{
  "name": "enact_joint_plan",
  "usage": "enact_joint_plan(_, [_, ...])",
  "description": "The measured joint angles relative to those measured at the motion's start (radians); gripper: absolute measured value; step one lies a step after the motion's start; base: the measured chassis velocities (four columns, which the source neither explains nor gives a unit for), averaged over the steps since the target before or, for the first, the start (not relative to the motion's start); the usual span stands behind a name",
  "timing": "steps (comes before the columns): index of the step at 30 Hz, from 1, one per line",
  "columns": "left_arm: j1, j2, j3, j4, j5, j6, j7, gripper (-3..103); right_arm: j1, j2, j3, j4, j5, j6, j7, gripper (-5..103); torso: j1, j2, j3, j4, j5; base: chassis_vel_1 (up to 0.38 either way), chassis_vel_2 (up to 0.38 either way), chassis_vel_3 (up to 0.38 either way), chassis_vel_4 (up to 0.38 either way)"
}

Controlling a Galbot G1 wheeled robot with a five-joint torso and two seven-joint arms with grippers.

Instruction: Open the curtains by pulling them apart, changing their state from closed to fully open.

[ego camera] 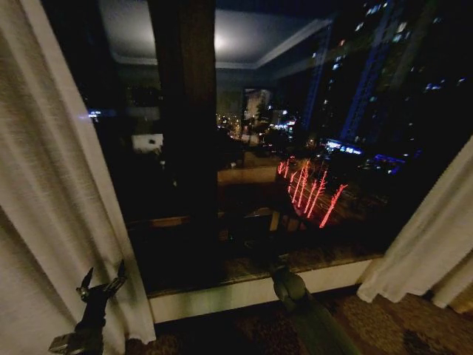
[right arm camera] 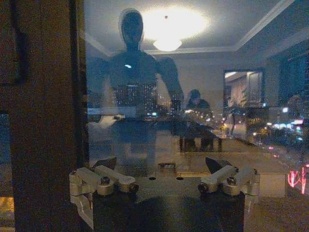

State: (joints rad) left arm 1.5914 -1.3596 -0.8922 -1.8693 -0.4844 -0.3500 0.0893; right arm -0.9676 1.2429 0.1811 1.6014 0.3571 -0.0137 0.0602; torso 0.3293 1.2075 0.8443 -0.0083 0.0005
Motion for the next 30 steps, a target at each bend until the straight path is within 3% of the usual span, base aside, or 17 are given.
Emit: enact_joint_plan(30, [0.000,0.000,-0.001,0.000,0.000,0.000,0.000,100,0.000,0.000,-0.001,0.000,0.000,0.000,0.000,100,0.000,0.000,0.000,0.0003,-0.0005,0.026,0.028,-0.024,-0.024])
